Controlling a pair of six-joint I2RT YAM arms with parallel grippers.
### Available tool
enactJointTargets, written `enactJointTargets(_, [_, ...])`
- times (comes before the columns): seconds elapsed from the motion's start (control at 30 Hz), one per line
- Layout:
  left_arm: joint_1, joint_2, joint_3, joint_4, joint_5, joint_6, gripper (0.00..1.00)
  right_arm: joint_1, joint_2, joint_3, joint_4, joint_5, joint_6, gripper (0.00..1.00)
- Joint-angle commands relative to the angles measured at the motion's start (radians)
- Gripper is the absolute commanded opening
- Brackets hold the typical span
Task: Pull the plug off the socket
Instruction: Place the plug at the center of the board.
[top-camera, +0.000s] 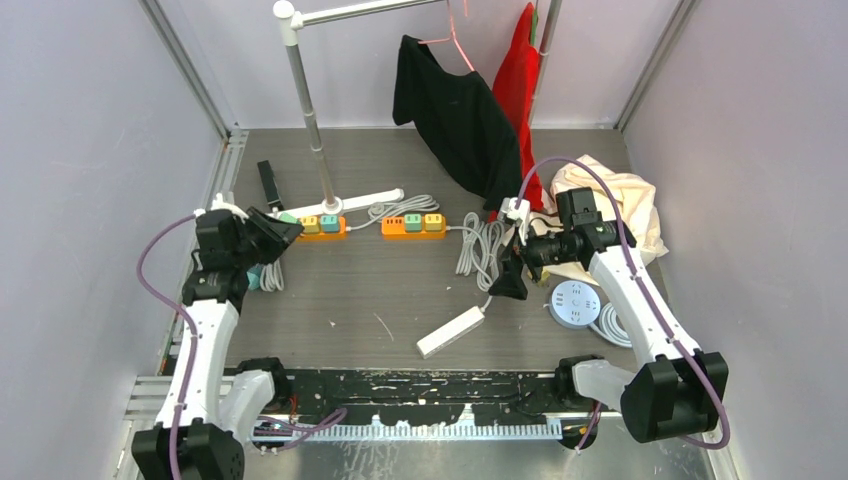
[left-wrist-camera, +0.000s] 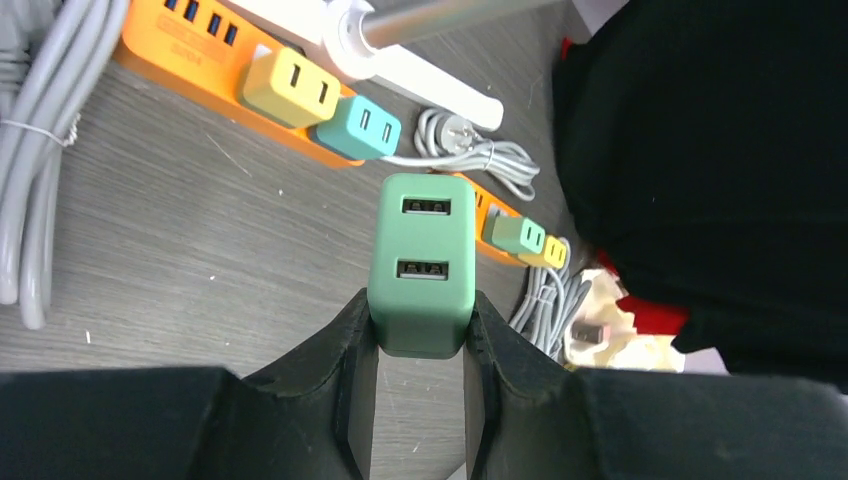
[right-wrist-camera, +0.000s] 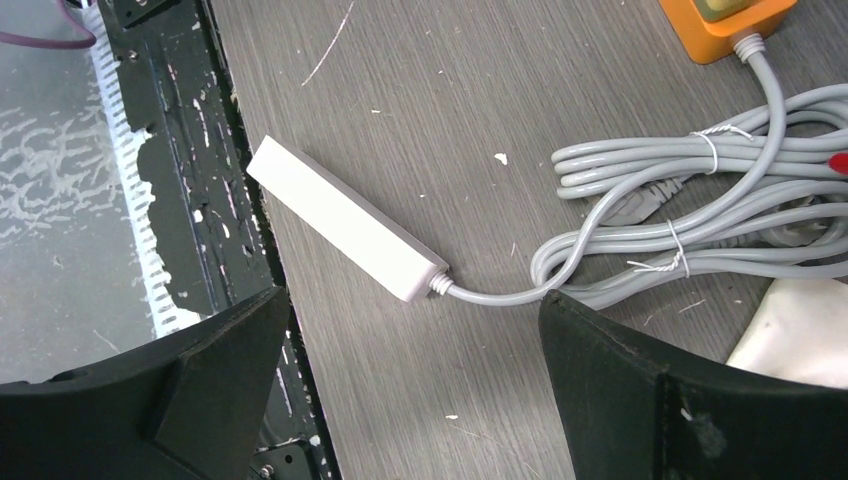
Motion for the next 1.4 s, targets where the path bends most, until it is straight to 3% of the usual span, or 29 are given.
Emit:
enactJointTargets(0.0, [0.058,0.042,0.084,-0.062,-0.005,-0.022,0.00,0.004,-0.034,-0.004,0.029,-0.009,0.013,1.00])
enactJointTargets(0.1, [0.104,0.056,0.085,-0.090,-0.053,-0.062,0.00,0.003,-0.042,-0.007,0.031,-0.008,0.014,1.00])
enactJointTargets(0.23, [0.107,0.012,0.096,-0.264,-0.202,-0.093,0.00,0.003,-0.046,-0.009,0.033,-0.005,0.014,1.00])
enactJointTargets(0.33, [0.107,-0.076,0.047,-0.412,-0.307,-0.132,0.02,0.009,-0.046,-0.010,0.037,0.004,0.013,1.00])
enactJointTargets(0.47, [0.107,-0.207,-0.061,-0.511,-0.330,-0.220,0.03,0.023,-0.041,-0.013,0.040,0.014,0.013,1.00])
enactJointTargets(0.93, [0.107,-0.084,-0.219,-0.357,-0.426,-0.324,0.05,0.033,-0.033,-0.017,0.044,0.030,0.012,1.00])
enactJointTargets(0.97, [0.107,-0.084,-0.228,-0.345,-0.447,-0.333,0.08,0.033,-0.033,-0.018,0.044,0.029,0.012,1.00])
enactJointTargets(1.07, [0.107,-0.072,-0.243,-0.338,-0.497,-0.356,0.36,0.033,-0.029,-0.019,0.043,0.030,0.009,1.00])
enactJointTargets(1.13, [0.107,-0.055,-0.241,-0.340,-0.511,-0.354,0.50,0.032,-0.028,-0.018,0.043,0.031,0.010,1.00])
enactJointTargets(1.37, [0.107,-0.027,-0.198,-0.384,-0.510,-0.341,0.75,0.033,-0.021,-0.018,0.040,0.033,0.007,1.00])
